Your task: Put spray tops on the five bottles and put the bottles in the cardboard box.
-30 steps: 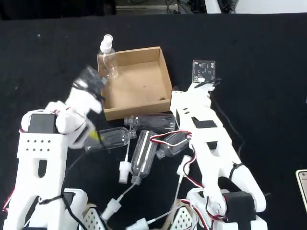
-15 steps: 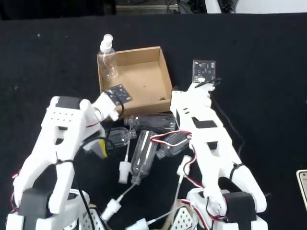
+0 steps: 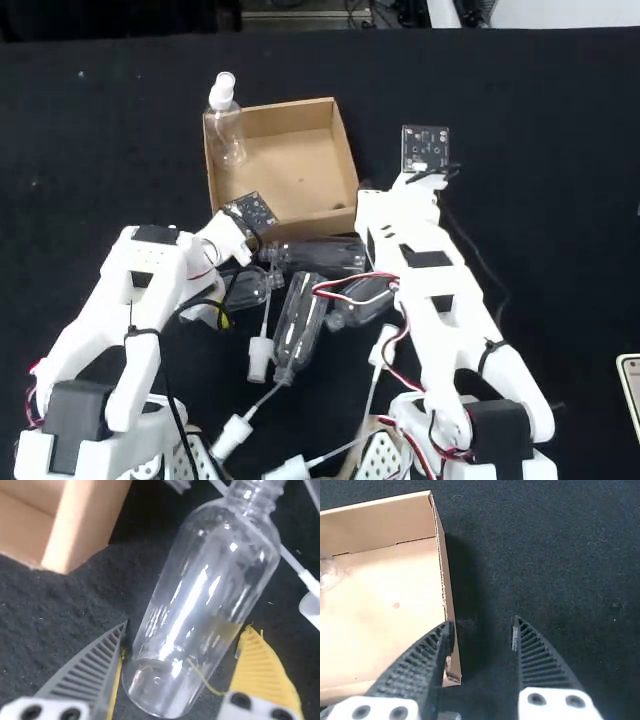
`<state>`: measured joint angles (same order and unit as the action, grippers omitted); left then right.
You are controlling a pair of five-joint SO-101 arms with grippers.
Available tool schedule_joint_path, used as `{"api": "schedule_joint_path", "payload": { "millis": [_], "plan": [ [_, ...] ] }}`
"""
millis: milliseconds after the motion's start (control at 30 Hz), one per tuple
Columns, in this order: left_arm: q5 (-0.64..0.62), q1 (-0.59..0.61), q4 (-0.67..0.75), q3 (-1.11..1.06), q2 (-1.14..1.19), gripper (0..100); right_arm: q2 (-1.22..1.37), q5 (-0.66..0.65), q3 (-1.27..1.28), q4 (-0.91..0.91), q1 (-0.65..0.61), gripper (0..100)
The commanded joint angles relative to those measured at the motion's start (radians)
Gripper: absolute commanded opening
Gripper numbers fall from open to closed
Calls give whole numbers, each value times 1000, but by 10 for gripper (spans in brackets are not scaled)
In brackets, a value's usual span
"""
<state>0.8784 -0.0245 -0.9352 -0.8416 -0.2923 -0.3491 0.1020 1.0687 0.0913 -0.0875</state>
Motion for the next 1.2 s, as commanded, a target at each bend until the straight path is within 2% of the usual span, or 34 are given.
{"api": "schedule_joint_path", "payload": {
  "millis": [0, 167, 333, 500, 667, 833, 933, 1067, 1167],
  "plan": [
    [11, -21, -8, 15, -14, 248, -4, 0, -59, -25, 17, 166],
    [12, -21, -107, 58, -14, 130, -4, 0, -59, -25, 17, 166],
    [26, -21, -290, 153, -14, 141, -4, 0, -59, -25, 17, 166],
    [192, 21, -583, 315, -14, 140, -4, 0, -59, -25, 17, 166],
    [371, 208, -804, 487, -3, 140, -4, 0, -59, -25, 17, 166],
    [551, 510, -810, 486, -3, 138, -4, 0, -59, -25, 17, 166],
    [598, 685, -760, 464, -2, 138, -4, 0, -59, -25, 15, 166],
    [508, 854, -560, 367, -2, 138, -12, 2, -65, -15, 15, 166],
    [381, 923, -385, 249, -2, 140, -82, 0, -113, 115, 12, 166]
  ]
}}
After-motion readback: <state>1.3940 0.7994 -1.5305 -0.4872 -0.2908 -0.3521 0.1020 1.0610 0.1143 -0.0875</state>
